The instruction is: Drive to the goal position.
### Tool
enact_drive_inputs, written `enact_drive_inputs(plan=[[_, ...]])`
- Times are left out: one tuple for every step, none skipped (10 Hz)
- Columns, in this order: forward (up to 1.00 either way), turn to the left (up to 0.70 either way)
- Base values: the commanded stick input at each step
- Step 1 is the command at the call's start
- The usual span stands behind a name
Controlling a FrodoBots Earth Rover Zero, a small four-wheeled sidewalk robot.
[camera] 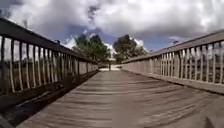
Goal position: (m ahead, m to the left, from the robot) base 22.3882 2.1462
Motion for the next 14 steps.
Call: enact_drive_inputs(plan=[[0.7,0.0],[0.7,0.0],[0.7,0.0],[0.7,0.0],[0.7,0.0],[0.7,0.0],[0.7,0.0],[0.7,0.0],[0.7,0.0],[0.7,0.0],[0.7,0.0],[0.7,0.0],[0.7,0.0],[0.7,0.0]])
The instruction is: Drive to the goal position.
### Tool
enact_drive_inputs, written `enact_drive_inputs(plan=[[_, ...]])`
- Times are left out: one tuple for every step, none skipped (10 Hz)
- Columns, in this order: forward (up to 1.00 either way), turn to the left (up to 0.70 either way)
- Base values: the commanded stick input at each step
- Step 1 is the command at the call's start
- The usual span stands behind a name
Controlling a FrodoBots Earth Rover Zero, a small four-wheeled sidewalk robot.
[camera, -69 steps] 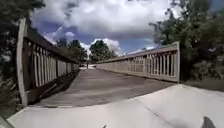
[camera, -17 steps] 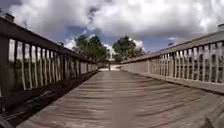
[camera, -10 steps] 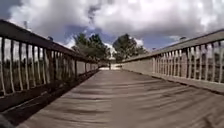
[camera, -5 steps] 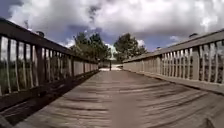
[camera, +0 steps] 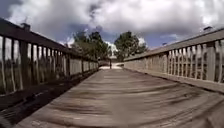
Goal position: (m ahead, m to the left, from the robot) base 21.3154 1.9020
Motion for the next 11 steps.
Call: enact_drive_inputs(plan=[[0.7,0.0],[0.7,0.0],[0.7,0.0],[0.7,0.0],[0.7,0.0],[0.7,0.0],[0.7,0.0],[0.7,0.0],[0.7,0.0],[0.7,0.0],[0.7,0.0]])
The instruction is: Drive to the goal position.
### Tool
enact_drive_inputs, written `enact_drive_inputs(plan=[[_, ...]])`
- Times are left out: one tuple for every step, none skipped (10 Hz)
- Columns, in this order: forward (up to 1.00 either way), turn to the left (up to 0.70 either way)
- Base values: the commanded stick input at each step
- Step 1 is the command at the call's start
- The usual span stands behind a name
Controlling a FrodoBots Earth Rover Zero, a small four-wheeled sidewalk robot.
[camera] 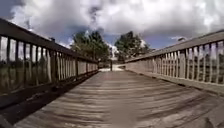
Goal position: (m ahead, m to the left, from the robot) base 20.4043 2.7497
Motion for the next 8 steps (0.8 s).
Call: enact_drive_inputs(plan=[[0.7,0.0],[0.7,0.0],[0.7,0.0],[0.7,0.0],[0.7,0.0],[0.7,0.0],[0.7,0.0],[0.7,0.0]])
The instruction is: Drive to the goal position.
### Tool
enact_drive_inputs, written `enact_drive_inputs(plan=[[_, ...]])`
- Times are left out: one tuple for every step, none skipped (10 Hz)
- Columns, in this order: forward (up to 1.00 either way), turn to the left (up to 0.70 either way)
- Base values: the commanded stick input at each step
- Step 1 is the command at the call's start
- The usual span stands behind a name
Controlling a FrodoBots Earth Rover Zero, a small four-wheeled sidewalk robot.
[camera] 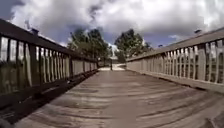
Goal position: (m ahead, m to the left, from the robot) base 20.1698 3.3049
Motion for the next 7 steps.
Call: enact_drive_inputs(plan=[[0.7,0.0],[0.7,0.0],[0.7,0.0],[0.7,0.0],[0.7,0.0],[0.7,0.0],[0.7,0.0]])
